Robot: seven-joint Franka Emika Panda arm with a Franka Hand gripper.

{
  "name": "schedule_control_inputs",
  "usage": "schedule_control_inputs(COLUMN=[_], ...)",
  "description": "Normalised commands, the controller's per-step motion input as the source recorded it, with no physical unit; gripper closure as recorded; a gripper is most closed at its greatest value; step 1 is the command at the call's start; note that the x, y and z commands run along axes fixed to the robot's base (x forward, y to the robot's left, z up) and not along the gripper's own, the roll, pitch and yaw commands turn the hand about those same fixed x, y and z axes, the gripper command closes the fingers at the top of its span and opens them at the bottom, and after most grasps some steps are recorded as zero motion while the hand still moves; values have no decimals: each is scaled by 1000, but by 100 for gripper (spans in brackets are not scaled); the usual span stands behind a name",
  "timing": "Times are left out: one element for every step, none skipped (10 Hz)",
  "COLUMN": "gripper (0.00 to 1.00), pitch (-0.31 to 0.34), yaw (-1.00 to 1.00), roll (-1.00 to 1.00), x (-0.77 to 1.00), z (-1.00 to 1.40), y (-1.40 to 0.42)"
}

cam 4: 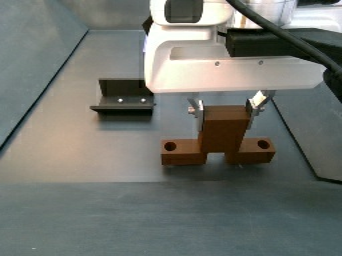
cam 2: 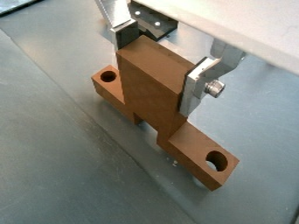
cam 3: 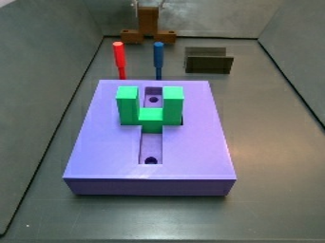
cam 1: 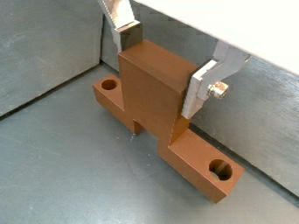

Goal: Pick up the brown object. Move up. Move to above the board. Insert the brown object.
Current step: Move up, then move to above the board.

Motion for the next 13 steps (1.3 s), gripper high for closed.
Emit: schedule_control_inputs(gripper=[100,100,100,100,100,100,100,100,100,100,100,100,100], pitch=[0,-31,22,28,0,-3,32,11,63,86,73,63,188], yaw=[0,12,13,11,0,-6,5,5,4,0,5,3,-110], roll=[0,14,31,54,0,-19,8,20,-9,5,11,0,-41], x=[0,57,4,30,0,-5,-63,3,29,34,43,34,120], z=[833,885,621,308,1400,1400,1400,1400,889,523,267,201,139], y=[0,52,40,12,0,-1,-9,-8,4,9,-4,-4,-1400])
